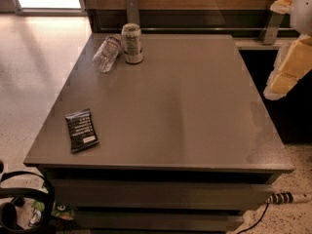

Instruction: Move 7up can near rxbar chocolate

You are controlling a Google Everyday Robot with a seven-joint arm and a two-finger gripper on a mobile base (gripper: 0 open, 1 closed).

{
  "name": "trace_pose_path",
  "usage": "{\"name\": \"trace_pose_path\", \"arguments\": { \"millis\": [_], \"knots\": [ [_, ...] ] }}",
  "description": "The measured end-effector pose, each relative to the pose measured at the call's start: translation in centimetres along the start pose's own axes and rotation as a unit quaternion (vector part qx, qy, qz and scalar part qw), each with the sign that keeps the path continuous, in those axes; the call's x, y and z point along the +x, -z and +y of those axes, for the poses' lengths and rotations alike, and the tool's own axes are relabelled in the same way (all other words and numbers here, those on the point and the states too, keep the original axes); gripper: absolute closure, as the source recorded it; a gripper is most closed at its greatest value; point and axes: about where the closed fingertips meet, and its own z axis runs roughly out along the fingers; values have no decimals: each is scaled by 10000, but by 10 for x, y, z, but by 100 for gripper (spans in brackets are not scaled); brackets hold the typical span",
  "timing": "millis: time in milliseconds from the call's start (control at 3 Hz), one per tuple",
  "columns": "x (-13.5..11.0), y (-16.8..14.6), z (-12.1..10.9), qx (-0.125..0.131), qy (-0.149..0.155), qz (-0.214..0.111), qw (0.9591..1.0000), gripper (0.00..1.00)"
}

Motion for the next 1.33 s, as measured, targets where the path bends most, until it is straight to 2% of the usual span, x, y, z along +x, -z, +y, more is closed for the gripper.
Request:
{"name": "trace_pose_path", "arguments": {
  "millis": [333, 667, 1000, 1333],
  "knots": [
    [-10, -15, -26, 322, -196, -373, 9986, 0],
    [-22, -51, -57, 762, -628, -1192, 9880, 0],
    [-32, -82, -79, 1002, -966, -2025, 9693, 0],
    [-60, -98, -115, 1387, -1179, -3048, 9349, 0]
  ]
}}
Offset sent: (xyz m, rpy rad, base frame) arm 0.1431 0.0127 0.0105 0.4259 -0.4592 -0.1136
